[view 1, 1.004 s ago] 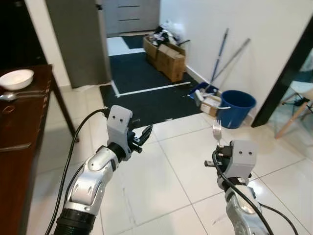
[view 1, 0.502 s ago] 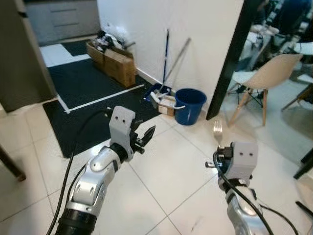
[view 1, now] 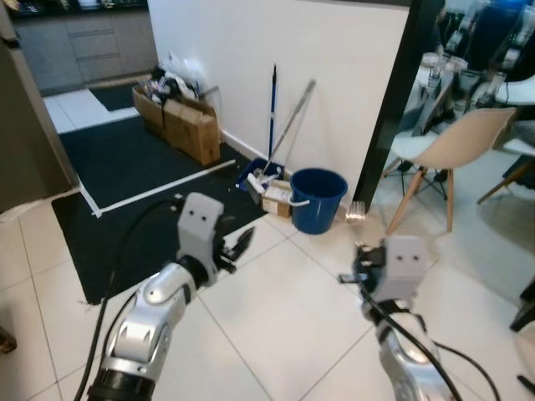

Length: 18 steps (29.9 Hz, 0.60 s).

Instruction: Setting the table

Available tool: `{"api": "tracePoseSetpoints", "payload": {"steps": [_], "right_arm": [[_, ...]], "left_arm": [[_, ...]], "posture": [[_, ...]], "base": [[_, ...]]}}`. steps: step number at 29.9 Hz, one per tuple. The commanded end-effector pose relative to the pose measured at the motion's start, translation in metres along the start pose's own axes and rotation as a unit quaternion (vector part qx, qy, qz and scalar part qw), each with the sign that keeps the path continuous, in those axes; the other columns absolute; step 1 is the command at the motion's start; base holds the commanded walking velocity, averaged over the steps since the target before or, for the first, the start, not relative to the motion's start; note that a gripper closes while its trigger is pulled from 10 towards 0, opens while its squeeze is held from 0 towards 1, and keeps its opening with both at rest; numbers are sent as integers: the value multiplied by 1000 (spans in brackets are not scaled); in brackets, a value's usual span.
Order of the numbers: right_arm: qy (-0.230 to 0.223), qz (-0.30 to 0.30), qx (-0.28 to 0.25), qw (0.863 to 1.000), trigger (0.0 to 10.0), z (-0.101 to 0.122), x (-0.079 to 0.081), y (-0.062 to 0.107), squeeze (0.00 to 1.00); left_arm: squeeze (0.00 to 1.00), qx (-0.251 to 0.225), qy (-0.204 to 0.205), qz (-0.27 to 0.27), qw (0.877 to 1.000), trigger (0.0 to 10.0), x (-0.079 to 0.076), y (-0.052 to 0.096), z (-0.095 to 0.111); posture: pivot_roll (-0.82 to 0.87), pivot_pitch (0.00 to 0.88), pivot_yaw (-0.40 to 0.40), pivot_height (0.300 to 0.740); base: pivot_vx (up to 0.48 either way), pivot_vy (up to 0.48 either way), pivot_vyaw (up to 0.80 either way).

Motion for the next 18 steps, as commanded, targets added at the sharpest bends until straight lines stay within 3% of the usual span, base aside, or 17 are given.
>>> {"api": "tracePoseSetpoints", "payload": {"steps": [1,10,18], "right_arm": [[-8,3,2,1000,10000,-1,-2,0,0],[-12,47,13,999,10000,-4,14,1,0],[-12,56,20,998,10000,-7,15,0,0]], "left_arm": [[0,6,0,-5,1000,10000,-4,0,-3],[0,19,-2,5,1000,10000,-1,5,-11],[0,32,-4,23,999,10000,5,12,-18]], "posture": [[34,41,88,740],[38,36,88,740],[55,43,81,740]], "base": [[480,0,0],[480,0,0],[480,0,0]]}}
Point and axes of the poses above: a point about 5 cm out from each wrist's last joint towards the gripper, its own y axis pointing back from the gripper into the wrist, its own z axis along the axis of the wrist's last joint, x = y × z, the point moved 2 cm from there along -y, pointing out of the wrist towards the gripper, and after that the axes turned 3 degrees about -y, right-handed, at the moved point
